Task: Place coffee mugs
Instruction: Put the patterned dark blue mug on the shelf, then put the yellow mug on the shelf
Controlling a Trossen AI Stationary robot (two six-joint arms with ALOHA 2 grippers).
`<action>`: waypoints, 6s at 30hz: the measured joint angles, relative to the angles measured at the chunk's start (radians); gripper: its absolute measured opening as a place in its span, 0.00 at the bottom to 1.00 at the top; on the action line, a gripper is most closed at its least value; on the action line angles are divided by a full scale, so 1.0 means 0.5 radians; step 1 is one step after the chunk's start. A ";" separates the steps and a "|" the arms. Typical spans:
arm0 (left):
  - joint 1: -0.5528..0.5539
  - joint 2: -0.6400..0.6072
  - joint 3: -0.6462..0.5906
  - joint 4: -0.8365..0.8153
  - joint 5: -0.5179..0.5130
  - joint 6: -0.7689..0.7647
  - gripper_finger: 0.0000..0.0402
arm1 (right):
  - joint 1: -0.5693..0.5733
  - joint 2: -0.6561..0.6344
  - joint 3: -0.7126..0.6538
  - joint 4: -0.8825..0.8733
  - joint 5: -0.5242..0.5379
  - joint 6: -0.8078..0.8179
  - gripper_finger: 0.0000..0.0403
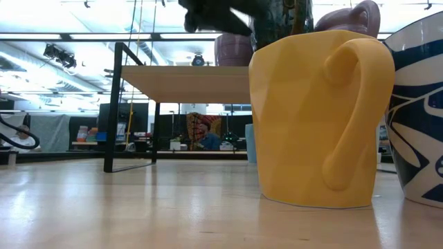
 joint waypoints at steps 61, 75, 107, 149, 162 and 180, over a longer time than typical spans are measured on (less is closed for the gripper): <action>-0.321 0.423 0.793 -0.714 0.387 -0.390 0.60 | 0.001 0.000 0.000 -0.009 0.015 0.002 0.44; -0.333 0.919 1.442 -1.199 0.520 -0.688 0.60 | 0.000 0.000 0.000 -0.015 0.021 0.007 0.44; -0.332 1.159 1.449 -1.122 0.539 -0.476 0.29 | 0.000 0.000 0.000 -0.049 0.018 0.035 0.44; -0.294 0.974 2.243 -2.495 0.366 -0.468 0.05 | 0.001 0.000 0.000 -0.065 -0.046 0.042 0.44; -0.236 0.768 2.243 -2.560 0.211 -0.312 0.05 | 0.000 -0.002 0.000 -0.063 -0.053 0.039 0.44; 0.080 0.764 2.103 -2.540 0.236 0.039 0.05 | 0.001 -0.003 0.000 -0.060 -0.091 0.041 0.44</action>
